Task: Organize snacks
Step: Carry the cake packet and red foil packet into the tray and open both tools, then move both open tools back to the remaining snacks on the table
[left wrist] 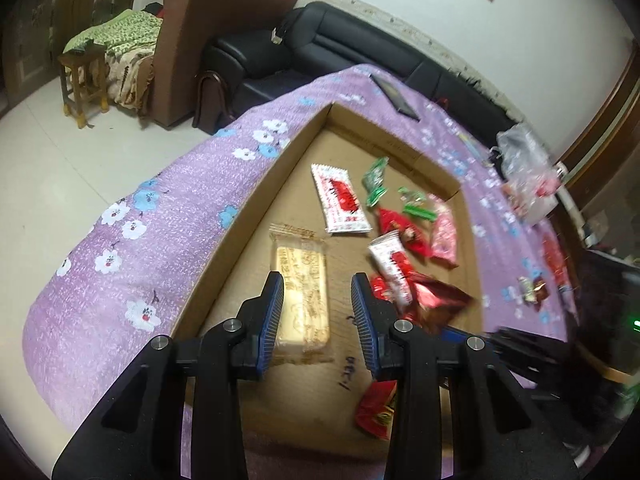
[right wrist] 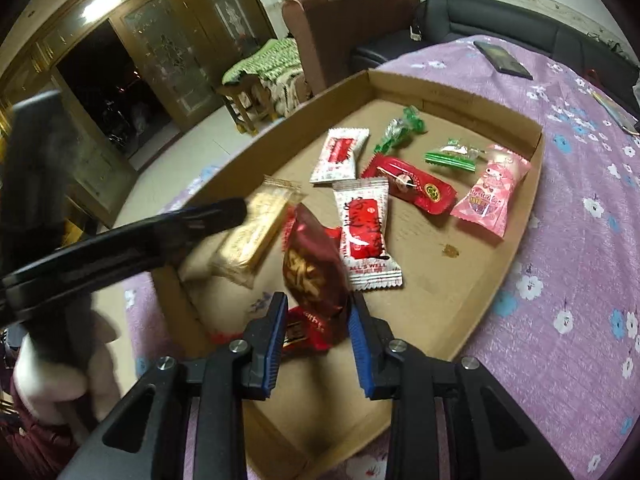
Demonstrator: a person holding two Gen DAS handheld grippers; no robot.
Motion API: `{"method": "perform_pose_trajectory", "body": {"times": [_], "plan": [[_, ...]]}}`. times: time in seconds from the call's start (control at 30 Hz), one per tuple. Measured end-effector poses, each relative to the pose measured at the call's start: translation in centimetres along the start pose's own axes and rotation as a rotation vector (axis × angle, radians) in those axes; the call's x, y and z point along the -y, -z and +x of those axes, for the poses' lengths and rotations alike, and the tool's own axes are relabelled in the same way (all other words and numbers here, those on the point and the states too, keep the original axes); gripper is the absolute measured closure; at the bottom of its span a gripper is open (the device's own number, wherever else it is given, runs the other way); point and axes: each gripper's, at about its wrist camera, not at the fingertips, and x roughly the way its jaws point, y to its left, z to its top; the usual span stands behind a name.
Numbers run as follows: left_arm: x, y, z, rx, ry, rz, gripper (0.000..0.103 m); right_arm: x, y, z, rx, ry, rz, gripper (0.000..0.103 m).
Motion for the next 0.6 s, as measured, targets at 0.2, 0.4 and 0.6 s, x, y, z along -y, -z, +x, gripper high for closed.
{"method": "perform_pose_trajectory", "body": {"times": [0.2,0.4,0.6], "plan": [[-0.4,0.1,-1.6,0.029,0.021,-0.017,0.069,0.8,-0.5,0.2,0.011,0.083,0.025,0.069],[-1.0,0.5,-2.1,0.042,0.029,-0.048,0.069,1.2,0.2,-2.5,0.072,0.117,0.034,0.067],[-0.3,1.1,-3.0,0.049,0.049,-0.037,0.069,0.9,-0.2,-3.9,0.143,0.065,0.046,0.067]]}}
